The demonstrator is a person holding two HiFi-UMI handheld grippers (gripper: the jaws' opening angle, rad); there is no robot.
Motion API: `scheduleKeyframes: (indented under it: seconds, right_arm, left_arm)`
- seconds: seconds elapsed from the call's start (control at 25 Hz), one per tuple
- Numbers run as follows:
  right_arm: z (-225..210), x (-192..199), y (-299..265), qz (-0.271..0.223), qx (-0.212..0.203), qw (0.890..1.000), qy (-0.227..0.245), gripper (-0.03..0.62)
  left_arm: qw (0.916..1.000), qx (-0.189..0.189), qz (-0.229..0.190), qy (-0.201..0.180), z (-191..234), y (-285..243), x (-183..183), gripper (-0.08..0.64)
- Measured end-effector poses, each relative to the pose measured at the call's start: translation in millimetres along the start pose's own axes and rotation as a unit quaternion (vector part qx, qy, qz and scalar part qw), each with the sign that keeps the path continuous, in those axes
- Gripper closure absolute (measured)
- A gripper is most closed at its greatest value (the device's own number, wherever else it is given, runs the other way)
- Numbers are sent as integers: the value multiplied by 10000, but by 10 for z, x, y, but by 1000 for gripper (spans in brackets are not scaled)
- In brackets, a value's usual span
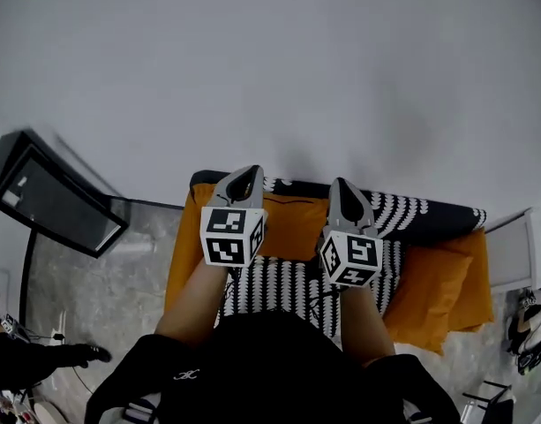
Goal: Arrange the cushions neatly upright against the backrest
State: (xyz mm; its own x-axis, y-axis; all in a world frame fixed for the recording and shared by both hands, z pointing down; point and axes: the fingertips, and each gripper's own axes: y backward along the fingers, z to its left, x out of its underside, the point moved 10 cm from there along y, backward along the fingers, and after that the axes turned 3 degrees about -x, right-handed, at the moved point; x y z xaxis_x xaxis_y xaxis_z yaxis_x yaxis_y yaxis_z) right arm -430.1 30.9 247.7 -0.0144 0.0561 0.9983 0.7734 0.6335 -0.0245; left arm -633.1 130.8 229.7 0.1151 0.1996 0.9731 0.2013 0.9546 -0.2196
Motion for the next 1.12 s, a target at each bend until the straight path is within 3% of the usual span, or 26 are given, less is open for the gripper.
scheduleKeyframes:
  seconds: [0.24,0.76,0.96,1.12]
  right_arm:
    - [155,-291,-147,233,156,9995,172,584]
    - [405,-245,-323,476,-27,9987,177,586]
    - [423,-240,-324,500,-53,9985,205,586]
    - [446,-225,-310,540,-30,9984,186,584]
  left_arm:
    - [9997,80,-191,-109,-11,85,-328,551]
    - [9980,237,-381,-455,56,93,-328,554]
    - [9987,327,-377,-121,73,59,-299,551]
    - [9990,330,-273,-91,99,50,-270,551]
